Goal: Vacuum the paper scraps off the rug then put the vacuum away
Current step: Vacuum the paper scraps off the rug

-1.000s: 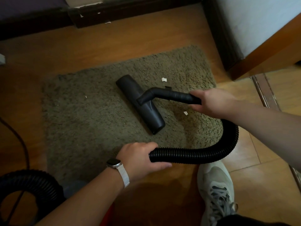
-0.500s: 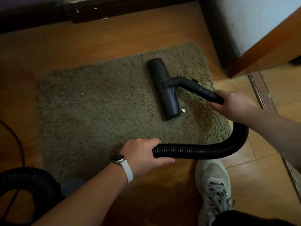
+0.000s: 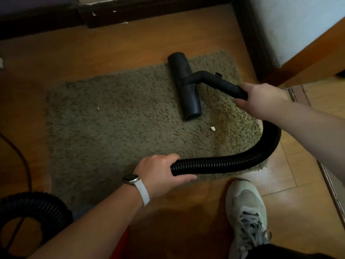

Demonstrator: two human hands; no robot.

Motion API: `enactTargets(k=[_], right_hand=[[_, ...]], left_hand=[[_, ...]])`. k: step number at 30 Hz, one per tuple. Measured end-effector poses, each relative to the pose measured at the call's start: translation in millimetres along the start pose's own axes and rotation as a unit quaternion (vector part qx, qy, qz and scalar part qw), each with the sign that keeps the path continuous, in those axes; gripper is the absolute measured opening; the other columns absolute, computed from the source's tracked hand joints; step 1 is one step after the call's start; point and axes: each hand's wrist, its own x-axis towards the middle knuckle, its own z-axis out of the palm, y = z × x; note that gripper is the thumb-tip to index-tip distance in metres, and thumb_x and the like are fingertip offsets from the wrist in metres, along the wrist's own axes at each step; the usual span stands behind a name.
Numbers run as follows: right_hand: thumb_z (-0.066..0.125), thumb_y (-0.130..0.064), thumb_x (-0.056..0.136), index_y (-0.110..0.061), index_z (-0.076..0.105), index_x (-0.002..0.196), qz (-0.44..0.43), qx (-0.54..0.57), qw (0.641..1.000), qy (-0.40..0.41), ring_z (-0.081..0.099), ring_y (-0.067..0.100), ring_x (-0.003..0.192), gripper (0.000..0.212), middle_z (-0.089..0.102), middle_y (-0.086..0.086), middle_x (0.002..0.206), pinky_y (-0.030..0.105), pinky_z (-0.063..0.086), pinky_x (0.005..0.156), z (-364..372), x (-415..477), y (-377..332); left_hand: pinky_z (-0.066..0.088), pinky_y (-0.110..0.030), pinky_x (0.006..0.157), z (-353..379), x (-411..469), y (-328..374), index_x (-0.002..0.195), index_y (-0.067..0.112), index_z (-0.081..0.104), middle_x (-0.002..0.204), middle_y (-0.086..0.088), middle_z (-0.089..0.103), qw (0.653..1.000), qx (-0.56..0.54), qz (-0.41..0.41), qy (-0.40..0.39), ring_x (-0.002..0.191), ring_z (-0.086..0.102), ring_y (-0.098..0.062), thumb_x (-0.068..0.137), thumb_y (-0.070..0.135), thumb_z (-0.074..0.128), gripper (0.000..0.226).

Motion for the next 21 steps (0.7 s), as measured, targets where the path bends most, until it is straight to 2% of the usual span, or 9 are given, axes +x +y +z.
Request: enactTargets(k=[6,13,15,18,21], right_hand=[[0.05,-0.046,0.099,-0.029,0.046,0.128,0.014,-0.045,0.999,0.001,0.054,0.016,0.058,0.034,0.057,-0.002,0.073,0.026,0.039,0.044,-6.0,2.6,4.4],[0.05,-0.046,0.099,-0.024,0.047,0.116,0.073,-0.034,0.997,-0.01,0.058,0.025,0.057,0.028,0.059,0.006,0.072,0.028,0.045,0.044,11.4,-16.6,40.3],[0.05,-0.046,0.099,-0.023,0.046,0.111,0.082,-0.032,0.996,-0.009,0.057,0.025,0.057,0.026,0.058,0.006,0.072,0.026,0.042,0.043,14.7,-19.3,41.2],[0.05,-0.043,0.1,-0.022,0.046,0.11,0.065,-0.024,0.998,-0.005,0.056,0.022,0.056,0.023,0.057,0.005,0.071,0.025,0.038,0.043,17.5,-17.5,32.4],[0.05,-0.043,0.1,-0.025,0.047,0.116,0.032,-0.013,0.999,-0.001,0.056,0.021,0.058,0.025,0.057,0.002,0.072,0.028,0.042,0.046,19.0,-10.7,16.8]], left_hand=[[0.05,-0.026,0.06,0.9,2.9,-0.8,0.093,0.035,0.058,0.074,0.014,0.06,1.0,-0.007,-0.017,-0.005,0.069,0.057,-0.001,0.071,0.086,0.045,0.057],[0.052,-0.028,0.06,4.7,6.2,8.2,0.096,0.034,0.058,0.074,0.013,0.06,1.0,-0.006,-0.002,-0.016,0.069,0.057,-0.002,0.073,0.084,0.046,0.057],[0.052,-0.028,0.06,6.1,6.9,10.0,0.095,0.034,0.058,0.073,0.013,0.06,1.0,-0.001,0.004,-0.018,0.068,0.057,-0.002,0.073,0.084,0.045,0.056],[0.054,-0.03,0.062,7.3,5.7,6.6,0.095,0.034,0.057,0.074,0.013,0.061,1.0,0.005,0.002,-0.021,0.069,0.058,-0.003,0.073,0.086,0.044,0.058],[0.052,-0.028,0.062,5.0,1.8,0.4,0.095,0.035,0.057,0.074,0.013,0.06,1.0,0.012,-0.003,-0.018,0.07,0.058,-0.002,0.073,0.085,0.045,0.057]])
